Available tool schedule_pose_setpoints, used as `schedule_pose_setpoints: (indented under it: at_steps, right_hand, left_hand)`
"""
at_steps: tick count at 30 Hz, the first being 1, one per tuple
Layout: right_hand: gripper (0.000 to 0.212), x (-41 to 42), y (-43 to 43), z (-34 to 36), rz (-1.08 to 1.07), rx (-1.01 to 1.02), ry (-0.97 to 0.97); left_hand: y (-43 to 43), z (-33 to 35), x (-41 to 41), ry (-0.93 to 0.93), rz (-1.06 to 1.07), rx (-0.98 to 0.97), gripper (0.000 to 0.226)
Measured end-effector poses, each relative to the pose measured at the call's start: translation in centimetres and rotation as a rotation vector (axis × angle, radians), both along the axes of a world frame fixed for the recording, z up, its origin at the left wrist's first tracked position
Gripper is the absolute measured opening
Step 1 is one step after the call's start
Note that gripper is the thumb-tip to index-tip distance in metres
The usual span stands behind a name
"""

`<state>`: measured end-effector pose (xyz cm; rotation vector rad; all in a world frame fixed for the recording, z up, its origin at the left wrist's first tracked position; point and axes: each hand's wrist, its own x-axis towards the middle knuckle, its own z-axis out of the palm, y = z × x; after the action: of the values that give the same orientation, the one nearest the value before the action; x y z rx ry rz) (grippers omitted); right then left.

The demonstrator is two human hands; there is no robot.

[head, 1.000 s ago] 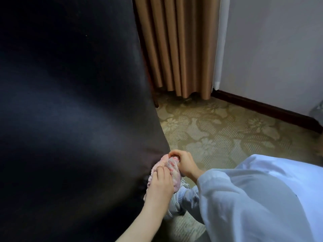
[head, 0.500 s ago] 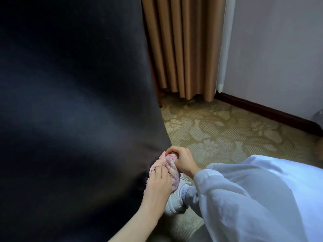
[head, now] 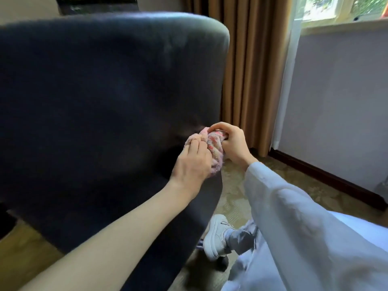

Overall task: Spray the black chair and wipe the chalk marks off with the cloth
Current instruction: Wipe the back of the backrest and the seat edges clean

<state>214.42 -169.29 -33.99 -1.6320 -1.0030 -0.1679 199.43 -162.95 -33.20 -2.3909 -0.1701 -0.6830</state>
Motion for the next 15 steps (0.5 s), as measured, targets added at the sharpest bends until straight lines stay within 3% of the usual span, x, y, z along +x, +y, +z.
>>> schedule_pose_setpoints:
  at_steps: [8,15]
  right_hand:
    - [0.017,-2.6,-1.7,11.0,-0.007,0.155,-0.207]
    - [0.023,-5.7,-1.4,5.2,0.033,0.044,-0.096]
  left_hand:
    - [-0.8,10.1,-3.2,-0.228,-0.062,0.076,0.033]
    - [0.3,6.2,-6.2,-0.163,-0.092,0.136,0.014]
